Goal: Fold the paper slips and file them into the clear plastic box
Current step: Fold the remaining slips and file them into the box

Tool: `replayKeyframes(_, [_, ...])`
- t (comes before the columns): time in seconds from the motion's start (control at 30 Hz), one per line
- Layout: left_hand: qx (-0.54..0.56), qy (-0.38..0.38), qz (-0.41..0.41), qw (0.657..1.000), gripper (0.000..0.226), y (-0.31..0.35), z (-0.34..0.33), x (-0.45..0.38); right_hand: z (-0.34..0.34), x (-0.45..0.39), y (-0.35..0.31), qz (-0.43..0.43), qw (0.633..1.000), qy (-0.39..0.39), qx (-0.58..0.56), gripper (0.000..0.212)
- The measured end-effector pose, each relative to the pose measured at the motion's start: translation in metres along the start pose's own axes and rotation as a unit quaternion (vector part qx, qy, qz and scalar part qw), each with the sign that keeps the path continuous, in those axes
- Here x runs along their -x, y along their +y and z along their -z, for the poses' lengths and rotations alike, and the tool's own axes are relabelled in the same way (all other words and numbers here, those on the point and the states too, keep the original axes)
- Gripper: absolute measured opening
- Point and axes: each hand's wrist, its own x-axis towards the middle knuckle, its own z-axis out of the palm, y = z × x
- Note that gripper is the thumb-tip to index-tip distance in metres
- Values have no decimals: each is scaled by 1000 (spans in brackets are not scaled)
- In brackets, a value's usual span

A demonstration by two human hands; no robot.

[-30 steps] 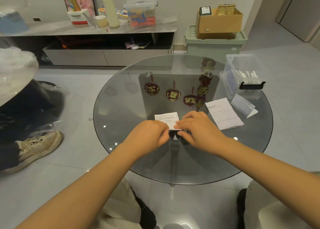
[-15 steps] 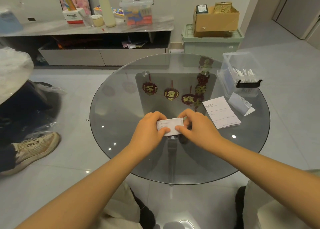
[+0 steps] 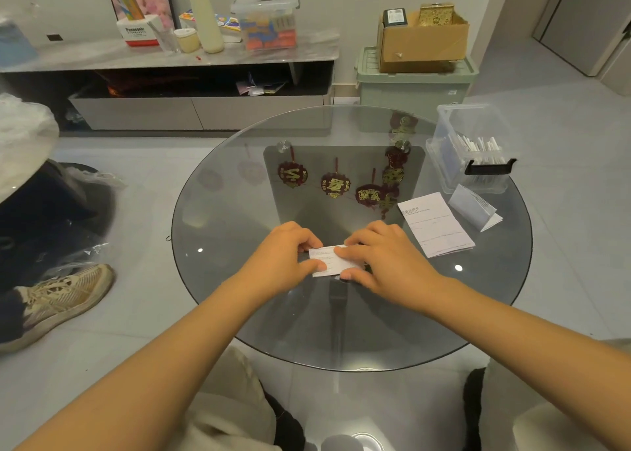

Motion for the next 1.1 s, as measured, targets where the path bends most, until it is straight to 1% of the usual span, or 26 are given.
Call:
replayKeyframes(0.1, [-28,-41,-39,998,48,3,2,2,4,2,1,30,998,-13,62,38])
replayKeyframes(0.17, [-65,-60,-62,994,51,5,4,2,2,6,-1,40,996,-3,85,39])
replayKeyframes(0.23, [-86,-67,-84,991,44,10,4,0,4,12,-2,30,995,12,89,34])
replayKeyframes(0.27, [-88,-67,-93,990,37,13,4,-1,5,13,-1,21,996,28,86,33])
replayKeyframes(0.33, [-90,-69,-112,987,25,23,3,-3,10,17,4,-1,996,58,69,31])
replayKeyframes(0.4, [-102,-70,-134,983,21,34,-2,-6,15,21,10,-13,997,73,38,30])
replayKeyframes(0.5, [-97,-48,-166,980,24,48,-10,-14,28,32,21,-55,995,87,5,18])
replayKeyframes(0.6, [-48,8,-173,984,20,63,-16,-24,46,40,33,-104,991,89,-8,12])
replayKeyframes(0.63, [-27,26,-168,985,23,68,-18,-26,52,42,35,-117,989,87,2,12])
replayKeyframes(0.7, [12,35,-141,989,38,80,-23,-30,64,45,44,-158,985,64,35,15])
replayKeyframes(0.73, [18,23,-129,991,46,87,-26,-35,69,48,52,-195,979,46,46,17])
replayKeyframes(0.8, [-11,-11,-127,992,53,93,-33,-41,72,49,63,-250,966,8,60,19])
replayKeyframes(0.83, [-39,-26,-142,989,54,96,-37,-46,72,50,68,-270,961,-4,57,19])
replayKeyframes(0.93, [-129,-51,-210,968,46,105,-51,-59,70,50,77,-316,948,-39,16,18])
replayKeyframes(1.03, [-212,-65,-237,946,44,113,-62,-70,69,52,81,-332,942,-59,2,17])
replayKeyframes(1.1, [-251,-65,-237,936,41,115,-63,-75,69,52,82,-333,941,-65,-2,16])
